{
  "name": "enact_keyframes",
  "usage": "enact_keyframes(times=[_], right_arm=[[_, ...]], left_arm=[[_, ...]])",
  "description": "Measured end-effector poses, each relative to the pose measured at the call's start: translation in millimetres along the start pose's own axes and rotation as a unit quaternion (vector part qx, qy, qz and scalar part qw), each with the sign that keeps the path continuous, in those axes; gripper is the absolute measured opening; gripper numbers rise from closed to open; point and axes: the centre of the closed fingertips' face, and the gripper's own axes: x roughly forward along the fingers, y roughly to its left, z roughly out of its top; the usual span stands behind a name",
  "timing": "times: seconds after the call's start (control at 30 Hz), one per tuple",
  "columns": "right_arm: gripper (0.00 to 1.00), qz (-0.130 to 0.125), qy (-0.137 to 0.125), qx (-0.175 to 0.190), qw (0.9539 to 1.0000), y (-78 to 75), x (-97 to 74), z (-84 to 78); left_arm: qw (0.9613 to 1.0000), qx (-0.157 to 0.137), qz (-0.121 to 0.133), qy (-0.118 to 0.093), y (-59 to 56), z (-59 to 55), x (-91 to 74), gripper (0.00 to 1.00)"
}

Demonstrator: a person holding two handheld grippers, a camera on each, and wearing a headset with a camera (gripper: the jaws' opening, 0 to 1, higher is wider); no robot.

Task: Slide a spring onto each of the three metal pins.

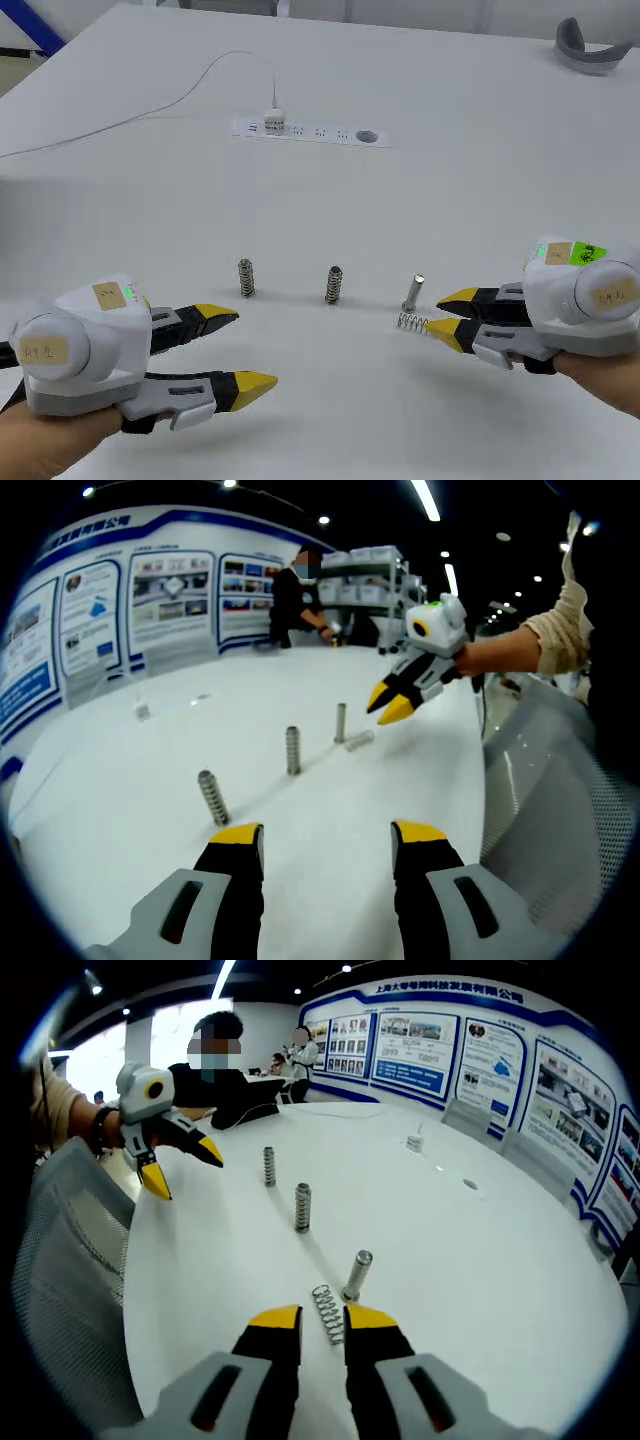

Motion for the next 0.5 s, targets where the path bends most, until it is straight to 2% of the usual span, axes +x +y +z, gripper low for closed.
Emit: enact_keyframes(times=[0.2,0.33,0.5], right_arm=[[0.17,0.009,0.01,-0.001,0.9999,-4.3,7.0,-10.0],[0.17,0.017,0.027,-0.001,0.9995,-7.8,14.4,-19.8],[0.17,0.027,0.032,0.001,0.9991,-7.5,18.0,-21.6]], left_arm=[[1.0,0.001,-0.002,0.003,1.4,-0.5,1.9,0.52],[1.0,0.002,-0.004,0.004,0.1,-0.5,3.7,0.51],[1.0,0.002,-0.006,0.006,0.0,-1.8,4.1,0.51]])
